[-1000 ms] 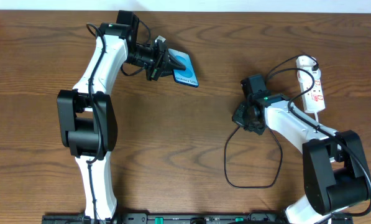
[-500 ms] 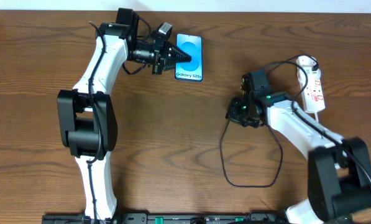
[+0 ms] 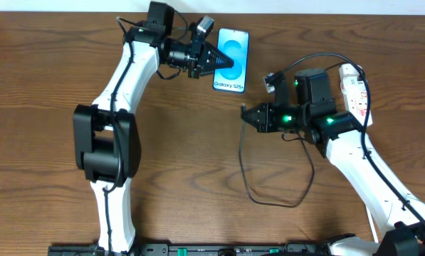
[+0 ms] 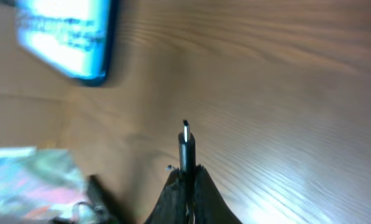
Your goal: Plug charger to phone and switch on socket
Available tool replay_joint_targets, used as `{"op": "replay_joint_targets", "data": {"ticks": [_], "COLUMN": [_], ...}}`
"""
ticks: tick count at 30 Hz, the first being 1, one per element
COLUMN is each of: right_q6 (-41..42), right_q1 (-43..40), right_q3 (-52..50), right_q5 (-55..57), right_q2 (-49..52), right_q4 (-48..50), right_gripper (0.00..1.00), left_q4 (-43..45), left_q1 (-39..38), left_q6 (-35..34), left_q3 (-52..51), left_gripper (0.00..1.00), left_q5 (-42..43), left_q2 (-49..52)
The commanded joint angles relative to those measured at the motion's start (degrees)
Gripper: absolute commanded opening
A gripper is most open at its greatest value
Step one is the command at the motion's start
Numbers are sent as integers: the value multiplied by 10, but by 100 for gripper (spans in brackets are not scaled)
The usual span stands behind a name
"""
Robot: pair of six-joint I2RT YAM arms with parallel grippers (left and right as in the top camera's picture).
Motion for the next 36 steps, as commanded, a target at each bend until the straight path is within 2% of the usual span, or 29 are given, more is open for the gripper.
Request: {"op": "replay_joint_targets", "data": {"ticks": [1,9,14,16,19,25,36], "right_q6": [-21,-21,39,63,118,171,241], "right_q1": [-8,-8,-8,-8,-8,-8,-8], "right_q3": [8,8,8,8,8,8,8], "right_q5": [-152,-217,-221,-219,-220,-219,-197], "right_q2": [-3,-3,-5,-5,-5,-5,-5], "right_q4": [46,78,135,166,238,313,363], "right_gripper": [1,1,1,1,1,1,1], "left_q4": [47,86,94,117,165,175,190], "left_q1": [4,17,17,18,21,22,21], "left_q6": [-1,-52,-55,-80,-161,-169,-179], "left_q3": [8,8,8,8,8,8,8], "left_gripper": [7,7,7,7,7,7,7], "left_q5": [33,10,10,9,-12,-11,23], "left_q2": [-92,-124,-124,-124,-124,-124,-124]}}
